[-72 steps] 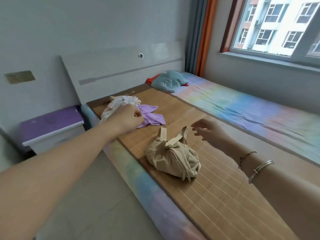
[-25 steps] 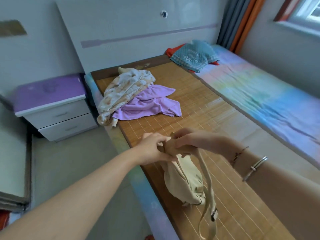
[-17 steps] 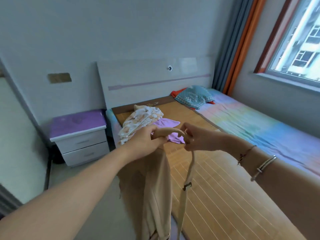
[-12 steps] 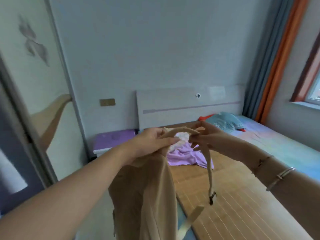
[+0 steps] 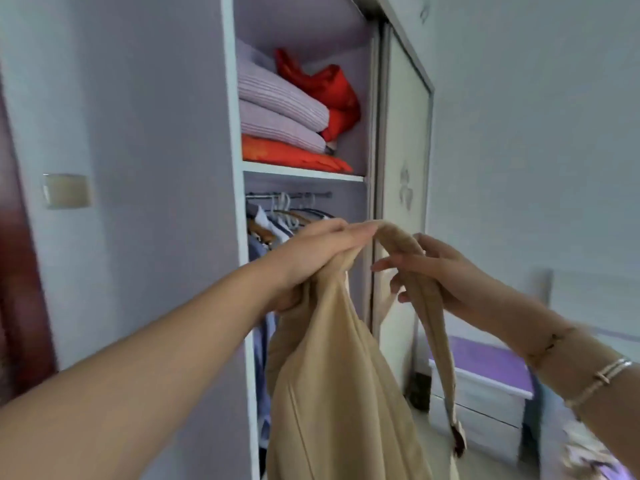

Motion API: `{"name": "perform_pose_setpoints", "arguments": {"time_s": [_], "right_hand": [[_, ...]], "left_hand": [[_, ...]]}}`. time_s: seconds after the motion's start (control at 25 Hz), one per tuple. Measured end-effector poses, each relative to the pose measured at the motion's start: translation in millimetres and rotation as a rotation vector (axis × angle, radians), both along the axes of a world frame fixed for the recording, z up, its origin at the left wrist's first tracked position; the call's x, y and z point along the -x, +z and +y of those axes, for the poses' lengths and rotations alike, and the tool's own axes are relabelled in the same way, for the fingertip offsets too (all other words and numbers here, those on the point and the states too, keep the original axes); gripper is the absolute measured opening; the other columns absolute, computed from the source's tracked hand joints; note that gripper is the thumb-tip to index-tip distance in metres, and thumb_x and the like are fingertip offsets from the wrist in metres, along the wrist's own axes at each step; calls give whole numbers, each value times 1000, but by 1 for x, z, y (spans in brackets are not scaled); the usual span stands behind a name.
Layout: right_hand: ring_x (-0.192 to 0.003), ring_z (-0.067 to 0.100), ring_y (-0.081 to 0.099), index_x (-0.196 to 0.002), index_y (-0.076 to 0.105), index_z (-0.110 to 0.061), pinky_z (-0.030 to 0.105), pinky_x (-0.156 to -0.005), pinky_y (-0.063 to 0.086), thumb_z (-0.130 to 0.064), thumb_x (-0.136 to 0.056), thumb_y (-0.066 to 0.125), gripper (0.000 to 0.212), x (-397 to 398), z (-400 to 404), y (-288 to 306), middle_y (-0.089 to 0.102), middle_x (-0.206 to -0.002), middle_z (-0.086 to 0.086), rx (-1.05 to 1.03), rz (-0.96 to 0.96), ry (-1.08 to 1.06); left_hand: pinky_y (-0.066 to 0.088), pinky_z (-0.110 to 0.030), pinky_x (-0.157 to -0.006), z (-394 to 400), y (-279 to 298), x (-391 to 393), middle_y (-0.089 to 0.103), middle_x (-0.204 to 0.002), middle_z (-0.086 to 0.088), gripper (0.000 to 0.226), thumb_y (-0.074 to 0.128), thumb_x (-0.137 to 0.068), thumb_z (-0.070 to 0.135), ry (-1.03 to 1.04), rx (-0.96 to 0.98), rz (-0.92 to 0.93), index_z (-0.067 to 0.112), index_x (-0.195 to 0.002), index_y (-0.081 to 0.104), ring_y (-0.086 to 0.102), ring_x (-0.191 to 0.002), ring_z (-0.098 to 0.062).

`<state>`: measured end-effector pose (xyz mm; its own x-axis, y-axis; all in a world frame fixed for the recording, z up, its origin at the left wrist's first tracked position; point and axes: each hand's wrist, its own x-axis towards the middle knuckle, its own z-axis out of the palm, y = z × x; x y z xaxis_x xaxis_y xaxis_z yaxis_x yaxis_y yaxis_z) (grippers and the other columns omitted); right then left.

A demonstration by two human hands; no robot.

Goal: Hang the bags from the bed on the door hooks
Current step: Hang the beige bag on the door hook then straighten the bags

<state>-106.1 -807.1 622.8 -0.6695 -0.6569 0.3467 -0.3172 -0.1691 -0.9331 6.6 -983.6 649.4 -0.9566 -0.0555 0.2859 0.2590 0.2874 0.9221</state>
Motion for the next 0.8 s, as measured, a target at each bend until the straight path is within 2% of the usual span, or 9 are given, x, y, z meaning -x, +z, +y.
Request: {"name": "perform_pose_setpoints", "arguments": {"time_s": [0.08, 0.2, 0.4, 0.48, 0.52, 0.56, 0.64, 0.72, 0.8], "right_hand": [[-59, 22, 66, -116, 47, 4, 31, -54, 55, -13, -84, 63, 39, -27, -59, 23, 76, -94, 13, 16, 50, 93], [-56, 21, 67, -121, 46, 0, 30, -50, 55, -20, -87, 61, 42, -74, -157, 58, 76, -89, 12, 36, 121, 233], [-63, 25, 71, -116, 47, -8, 34, -58, 58, -41, -76, 70, 57, -147, -313, 105, 77, -86, 11, 53, 255, 434], [-61, 24, 71, -105, 48, -7, 31, -55, 57, -29, -81, 66, 38, -167, -373, 115, 76, -75, 8, 88, 245, 527], [-56, 21, 70, -98, 46, -9, 27, -49, 54, -18, -83, 60, 23, -178, -409, 118, 74, -67, 6, 135, 215, 558], [-49, 18, 67, -93, 45, -14, 23, -42, 51, -10, -82, 56, 16, -185, -436, 121, 71, -60, 3, 175, 187, 564], [-39, 13, 57, -86, 43, -26, 19, -35, 42, -10, -77, 56, 22, -203, -490, 125, 62, -51, -3, 245, 191, 546], [-40, 10, 51, -80, 44, -32, 21, -38, 39, -18, -78, 58, 20, -222, -543, 135, 58, -55, -6, 335, 276, 536], [-49, 7, 52, -76, 50, -28, 20, -48, 42, -19, -87, 58, 16, -239, -592, 152, 60, -65, -6, 408, 367, 529]], "left_hand": [[39, -23, -42, -40, 20, -47, 55, -47, 0, 31, 60, -87, 43, 90, 13, 9, 13, -81, 51, 46, -34, -11], [38, -12, -35, -104, 48, -121, 65, -50, -8, 26, 55, -92, 35, 221, -10, 49, 10, -85, 55, 48, -29, -11], [41, -13, -35, -210, 90, -216, 69, -54, -12, 25, 52, -95, 33, 487, -17, 147, 9, -92, 53, 53, -28, -13], [46, -16, -39, -258, 108, -240, 71, -57, -13, 29, 49, -96, 33, 614, 10, 199, 5, -93, 56, 59, -34, -16], [51, -19, -44, -288, 119, -252, 73, -65, -15, 32, 50, -95, 34, 691, 27, 255, 3, -101, 58, 64, -42, -18], [57, -26, -55, -312, 130, -261, 75, -79, -18, 38, 52, -93, 35, 763, 19, 300, 2, -112, 56, 69, -55, -21], [58, -42, -84, -366, 152, -276, 71, -106, -22, 51, 55, -89, 37, 908, 22, 372, 2, -125, 50, 71, -85, -30], [52, -47, -96, -416, 177, -285, 66, -118, -19, 55, 55, -87, 40, 1032, 66, 434, 8, -131, 48, 66, -105, -34], [50, -47, -98, -463, 200, -291, 65, -122, -16, 57, 55, -86, 41, 1119, 109, 488, 11, -133, 45, 63, -111, -34]]}}
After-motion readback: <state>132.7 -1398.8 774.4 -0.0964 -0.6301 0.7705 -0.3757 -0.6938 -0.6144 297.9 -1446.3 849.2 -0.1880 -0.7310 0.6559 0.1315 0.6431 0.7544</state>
